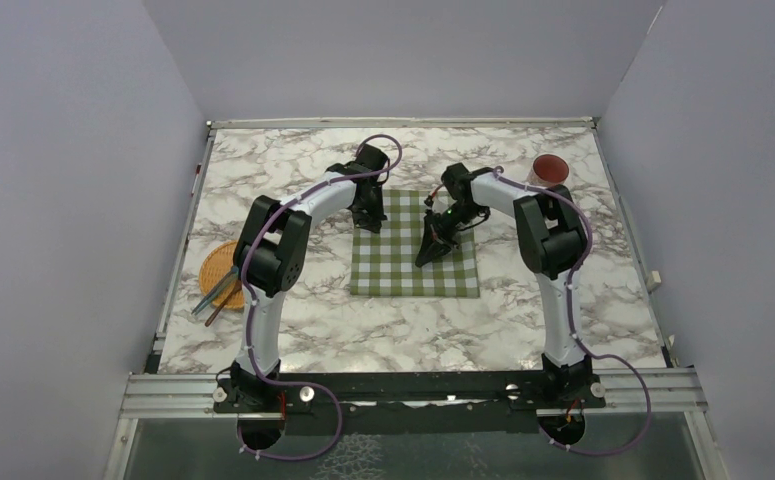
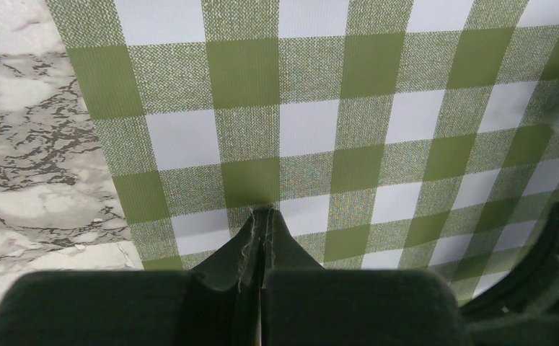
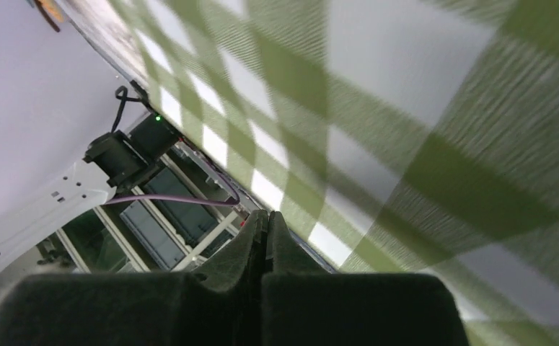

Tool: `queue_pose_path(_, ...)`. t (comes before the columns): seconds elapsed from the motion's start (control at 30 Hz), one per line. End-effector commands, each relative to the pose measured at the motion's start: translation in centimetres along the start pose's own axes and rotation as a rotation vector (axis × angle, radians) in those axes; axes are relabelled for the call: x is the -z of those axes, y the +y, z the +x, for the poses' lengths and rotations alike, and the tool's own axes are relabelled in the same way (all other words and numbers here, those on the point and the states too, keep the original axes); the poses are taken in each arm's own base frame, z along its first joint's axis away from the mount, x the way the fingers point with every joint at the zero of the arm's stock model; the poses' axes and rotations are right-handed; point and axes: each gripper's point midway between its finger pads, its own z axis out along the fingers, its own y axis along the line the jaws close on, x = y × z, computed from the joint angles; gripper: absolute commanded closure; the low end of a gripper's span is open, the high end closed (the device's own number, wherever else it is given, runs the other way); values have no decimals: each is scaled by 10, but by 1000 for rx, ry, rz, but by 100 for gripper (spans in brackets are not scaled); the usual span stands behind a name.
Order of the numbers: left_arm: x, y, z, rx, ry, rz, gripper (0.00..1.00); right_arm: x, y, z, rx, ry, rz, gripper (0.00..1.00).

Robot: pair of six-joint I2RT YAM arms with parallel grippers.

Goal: Set the dinner table for one person
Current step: Adjust the napkin at the center of the board.

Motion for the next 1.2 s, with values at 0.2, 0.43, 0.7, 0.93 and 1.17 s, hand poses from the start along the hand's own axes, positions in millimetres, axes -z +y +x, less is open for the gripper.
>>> queue_pose_path(0.2,-19,9,6,13,25,-26,100,-17,-58,3,-98,24,240,99)
queue_pose_path(0.43,-18,10,9,10,31,-27,100,-10,-86,18,-112,31,376,99)
queue_pose_path(0.7,-20,10,8,12,33,-30,100,16,-105,50,-117,-11,528,99)
queue_pose_path(0.93,-21,11,10,11,40,-32,100,28,-113,67,-128,-26,593,99)
queue_pose_path(1.17,-21,13,12,11,45,-36,100,45,-119,71,-133,-69,688,99)
